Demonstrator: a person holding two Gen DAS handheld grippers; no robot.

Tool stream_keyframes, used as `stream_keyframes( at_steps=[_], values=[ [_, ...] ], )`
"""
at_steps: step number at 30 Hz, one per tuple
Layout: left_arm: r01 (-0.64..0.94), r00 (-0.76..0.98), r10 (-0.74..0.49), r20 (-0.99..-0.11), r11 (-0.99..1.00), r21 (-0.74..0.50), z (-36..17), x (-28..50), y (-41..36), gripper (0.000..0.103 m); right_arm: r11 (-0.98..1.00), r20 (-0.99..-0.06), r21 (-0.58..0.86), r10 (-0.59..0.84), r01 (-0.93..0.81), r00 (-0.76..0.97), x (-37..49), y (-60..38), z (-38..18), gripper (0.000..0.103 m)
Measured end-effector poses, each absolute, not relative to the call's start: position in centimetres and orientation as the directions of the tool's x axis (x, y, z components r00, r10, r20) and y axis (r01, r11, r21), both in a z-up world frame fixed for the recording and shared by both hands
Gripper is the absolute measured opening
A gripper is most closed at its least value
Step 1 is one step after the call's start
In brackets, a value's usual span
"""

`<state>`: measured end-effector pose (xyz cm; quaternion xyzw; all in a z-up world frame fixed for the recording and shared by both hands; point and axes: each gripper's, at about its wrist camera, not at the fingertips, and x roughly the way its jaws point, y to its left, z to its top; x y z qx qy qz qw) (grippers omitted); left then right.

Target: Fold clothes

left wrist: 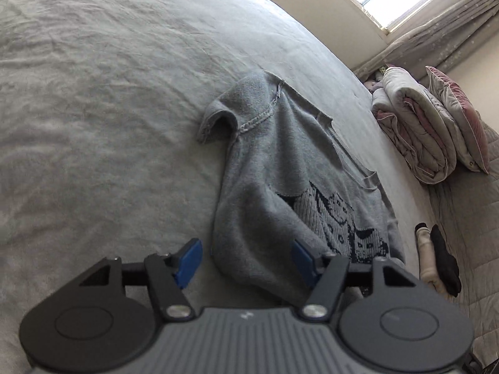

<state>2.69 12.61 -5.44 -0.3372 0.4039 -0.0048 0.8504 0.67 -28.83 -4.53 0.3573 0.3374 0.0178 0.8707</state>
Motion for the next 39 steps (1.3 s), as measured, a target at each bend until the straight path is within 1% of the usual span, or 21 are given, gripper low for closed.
stream_keyframes(
  at_steps=[1, 2, 3, 6, 10, 15, 19, 20, 22, 24, 26, 28, 29, 30, 31, 32, 34, 39],
  values=[
    [-0.265, 0.675, -0.29, -0.679, 0.763, -0.589, -5.6, 2.6, 12.9, 0.054, 0.751, -0.597, 0.622, 0.274, 0.22, 0.754, 0.5, -28.5, -4.8, 0.05],
    [-0.267, 0.671, -0.3, -0.677, 0.754, -0.6, -5.6, 2.6, 13.2, 0.048, 0.759, -0.62, 0.609, 0.274, 0.23, 0.735, 0.3, -28.2, -5.0, 0.047],
    [-0.27, 0.668, -0.311, -0.676, 0.745, -0.61, -5.7, 2.7, 13.5, 0.045, 0.769, -0.63, 0.597, 0.273, 0.229, 0.727, 0.2, -27.8, -5.1, 0.045],
    [-0.266, 0.656, -0.351, -0.669, 0.721, -0.64, -6.1, 3.2, 14.2, 0.04, 0.793, -0.651, 0.569, 0.273, 0.217, 0.709, -0.1, -26.8, -5.1, 0.044],
    [-0.261, 0.64, -0.387, -0.664, 0.703, -0.662, -6.8, 4.2, 14.3, 0.039, 0.814, -0.657, 0.56, 0.323, 0.155, 0.681, 0.8, -25.6, -5.2, 0.044],
    [-0.235, 0.641, -0.374, -0.67, 0.735, -0.636, -6.8, 5.2, 12.9, 0.039, 0.834, -0.656, 0.54, 0.334, 0.112, 0.677, 2.2, -24.3, -5.5, 0.045],
    [-0.214, 0.643, -0.364, -0.674, 0.76, -0.614, -6.9, 6.0, 11.8, 0.039, 0.816, -0.629, 0.569, 0.352, 0.102, 0.693, 3.0, -24.4, -5.9, 0.045],
    [-0.208, 0.643, -0.361, -0.675, 0.766, -0.608, -6.9, 6.2, 11.6, 0.037, 0.811, -0.622, 0.577, 0.357, 0.1, 0.697, 3.2, -24.4, -6.0, 0.045],
    [-0.198, 0.644, -0.356, -0.677, 0.778, -0.597, -6.9, 6.6, 11.0, 0.028, 0.793, -0.605, 0.601, 0.369, 0.1, 0.705, 3.6, -24.7, -6.3, 0.045],
    [-0.191, 0.645, -0.35, -0.679, 0.786, -0.587, -7.0, 7.0, 10.7, 0.012, 0.757, -0.58, 0.643, 0.383, 0.115, 0.719, 3.9, -25.3, -6.6, 0.045],
    [-0.2, 0.649, -0.343, -0.679, 0.784, -0.588, -7.0, 7.0, 11.2, 0.007, 0.715, -0.553, 0.686, 0.397, 0.131, 0.733, 4.3, -25.8, -6.8, 0.045],
    [-0.204, 0.657, -0.339, -0.673, 0.78, -0.592, -6.8, 7.0, 11.6, 0.006, 0.7, -0.537, 0.7, 0.389, 0.138, 0.749, 4.5, -26.3, -6.7, 0.045],
    [-0.204, 0.664, -0.335, -0.669, 0.779, -0.592, -6.6, 6.9, 11.8, 0.006, 0.709, -0.535, 0.691, 0.374, 0.138, 0.758, 4.5, -26.5, -6.4, 0.041],
    [-0.202, 0.673, -0.326, -0.664, 0.782, -0.59, -6.3, 6.9, 12.0, 0.006, 0.718, -0.532, 0.682, 0.358, 0.138, 0.767, 4.5, -26.8, -6.1, 0.034],
    [-0.199, 0.684, -0.317, -0.657, 0.785, -0.586, -5.9, 6.8, 12.2, 0.006, 0.727, -0.53, 0.673, 0.343, 0.138, 0.776, 4.4, -27.0, -5.8, 0.016],
    [-0.193, 0.697, -0.307, -0.648, 0.79, -0.582, -5.5, 6.7, 12.3, 0.006, 0.736, -0.527, 0.663, 0.328, 0.138, 0.784, 4.4, -27.3, -5.5, 0.014],
    [-0.182, 0.721, -0.284, -0.632, 0.803, -0.568, -4.7, 6.5, 12.7, 0.006, 0.753, -0.52, 0.644, 0.297, 0.139, 0.801, 4.4, -27.8, -4.8, 0.012],
    [-0.168, 0.784, -0.2, -0.588, 0.843, -0.511, -2.7, 6.1, 13.8, 0.005, 0.792, -0.497, 0.593, 0.22, 0.144, 0.84, 4.3, -29.0, -3.3, 0.01]
  ],
)
